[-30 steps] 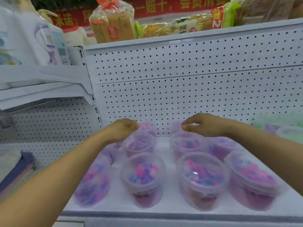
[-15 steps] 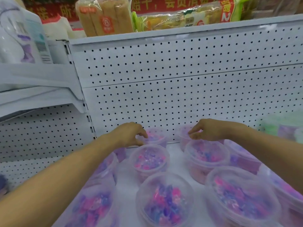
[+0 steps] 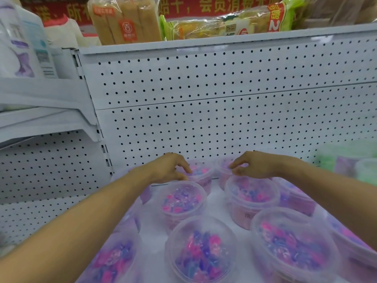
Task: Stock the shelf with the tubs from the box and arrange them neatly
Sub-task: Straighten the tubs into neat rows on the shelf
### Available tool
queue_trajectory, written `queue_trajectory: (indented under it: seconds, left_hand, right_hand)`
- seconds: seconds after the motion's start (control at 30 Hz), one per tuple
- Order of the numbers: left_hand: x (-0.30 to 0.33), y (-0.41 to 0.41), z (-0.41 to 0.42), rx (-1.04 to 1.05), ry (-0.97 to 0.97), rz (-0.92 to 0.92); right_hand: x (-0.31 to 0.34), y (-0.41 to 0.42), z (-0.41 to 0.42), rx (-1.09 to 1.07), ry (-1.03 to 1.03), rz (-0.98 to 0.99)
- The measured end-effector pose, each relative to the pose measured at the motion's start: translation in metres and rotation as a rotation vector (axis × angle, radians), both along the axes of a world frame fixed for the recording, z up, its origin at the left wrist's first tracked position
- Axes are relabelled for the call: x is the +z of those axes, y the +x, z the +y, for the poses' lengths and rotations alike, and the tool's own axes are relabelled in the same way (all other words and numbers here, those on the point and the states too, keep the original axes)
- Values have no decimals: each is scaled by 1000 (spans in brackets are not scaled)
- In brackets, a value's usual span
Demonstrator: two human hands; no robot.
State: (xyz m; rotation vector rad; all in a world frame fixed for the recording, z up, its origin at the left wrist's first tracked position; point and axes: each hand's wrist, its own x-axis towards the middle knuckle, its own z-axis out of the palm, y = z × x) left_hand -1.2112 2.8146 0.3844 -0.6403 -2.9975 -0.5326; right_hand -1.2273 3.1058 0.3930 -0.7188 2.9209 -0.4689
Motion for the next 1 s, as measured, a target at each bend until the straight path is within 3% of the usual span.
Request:
queue_trajectory:
  seconds: [0.17,0.27,0.43,0.67,1.0]
  left_hand:
    - [8,19,5,63,-159,29]
    - [21,51,0,99,-60,78]
    - [33,109,-25,115,-186,-213]
    - [14,107,-2,137,-90,-106]
    - [11,113,25,150,-131,-103]
  right_hand:
    - [4,12,1,2,24,-32]
    - [13,35,9,-13,-25,5]
    - [22,84,22,8,136,-102]
    - [16,100,19,-33,98,-63]
    - [-3,97,25,11,38,40]
